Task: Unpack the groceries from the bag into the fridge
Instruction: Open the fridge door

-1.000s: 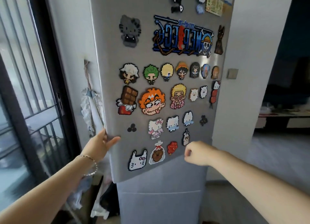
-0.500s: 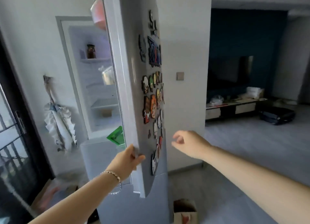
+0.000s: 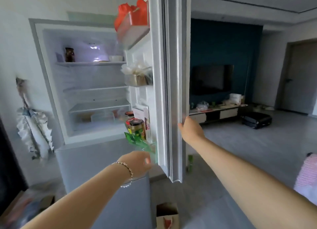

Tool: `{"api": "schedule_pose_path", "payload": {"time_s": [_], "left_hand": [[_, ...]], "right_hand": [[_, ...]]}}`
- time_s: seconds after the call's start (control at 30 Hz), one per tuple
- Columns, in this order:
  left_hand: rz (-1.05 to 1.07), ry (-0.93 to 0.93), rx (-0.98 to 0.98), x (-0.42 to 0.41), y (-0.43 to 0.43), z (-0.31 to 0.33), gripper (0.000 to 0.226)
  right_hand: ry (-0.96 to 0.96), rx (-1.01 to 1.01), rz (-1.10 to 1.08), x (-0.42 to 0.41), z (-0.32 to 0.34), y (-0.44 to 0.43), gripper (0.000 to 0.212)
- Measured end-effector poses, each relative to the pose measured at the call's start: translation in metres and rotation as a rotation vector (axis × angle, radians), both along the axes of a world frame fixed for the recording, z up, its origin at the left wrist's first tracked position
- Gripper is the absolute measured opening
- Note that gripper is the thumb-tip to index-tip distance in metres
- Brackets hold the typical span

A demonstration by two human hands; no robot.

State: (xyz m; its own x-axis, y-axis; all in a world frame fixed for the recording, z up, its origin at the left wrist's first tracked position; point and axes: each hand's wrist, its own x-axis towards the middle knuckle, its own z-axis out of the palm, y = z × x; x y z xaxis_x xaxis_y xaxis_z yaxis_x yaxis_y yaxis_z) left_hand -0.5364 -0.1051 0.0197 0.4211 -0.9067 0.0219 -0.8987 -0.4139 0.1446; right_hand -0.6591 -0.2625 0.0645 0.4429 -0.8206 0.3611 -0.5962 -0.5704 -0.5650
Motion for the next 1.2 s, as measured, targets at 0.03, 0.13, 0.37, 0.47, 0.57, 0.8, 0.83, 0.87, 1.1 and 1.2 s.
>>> {"api": "schedule_pose_path", "payload": {"time_s": [0.03, 0.13, 0.37, 0.47, 0.57, 0.8, 0.83, 0.87, 1.1, 1.2], "left_hand": [[0.007, -0.002, 0.010, -0.002, -0.010, 0.000, 0.026], [0.024, -0.012, 0.037, -0.011, -0.049, 0.001, 0.027], [0.112, 0.037, 0.057, -0.043, -0.169, 0.007, 0.029], [0.146, 0.021, 0.098, -0.051, -0.208, 0.011, 0.032], [0.191, 0.026, 0.109, -0.049, -0.238, 0.011, 0.034], [0.254, -0.005, 0.157, -0.040, -0.274, 0.005, 0.033], [0.253, -0.001, 0.159, -0.040, -0.277, 0.004, 0.032], [0.249, 0.002, 0.154, -0.039, -0.279, 0.003, 0.031], [0.253, 0.010, 0.142, -0.037, -0.257, 0.004, 0.033], [0.273, -0.005, 0.161, -0.026, -0.232, 0.000, 0.032]], "right_hand": [[-0.016, 0.003, -0.011, -0.005, -0.003, -0.014, 0.031], [-0.086, 0.037, -0.005, -0.023, -0.011, -0.062, 0.032], [-0.156, 0.073, 0.086, -0.062, -0.016, -0.198, 0.027], [-0.166, 0.108, 0.107, -0.064, -0.016, -0.251, 0.028], [-0.165, 0.126, 0.117, -0.061, -0.014, -0.293, 0.029], [-0.227, 0.114, 0.163, -0.056, -0.020, -0.334, 0.030], [-0.239, 0.110, 0.174, -0.056, -0.023, -0.335, 0.029], [-0.245, 0.107, 0.182, -0.056, -0.025, -0.335, 0.028], [-0.184, 0.102, 0.131, -0.060, -0.033, -0.324, 0.031], [0.069, 0.178, 0.054, -0.065, -0.052, -0.308, 0.034]]}}
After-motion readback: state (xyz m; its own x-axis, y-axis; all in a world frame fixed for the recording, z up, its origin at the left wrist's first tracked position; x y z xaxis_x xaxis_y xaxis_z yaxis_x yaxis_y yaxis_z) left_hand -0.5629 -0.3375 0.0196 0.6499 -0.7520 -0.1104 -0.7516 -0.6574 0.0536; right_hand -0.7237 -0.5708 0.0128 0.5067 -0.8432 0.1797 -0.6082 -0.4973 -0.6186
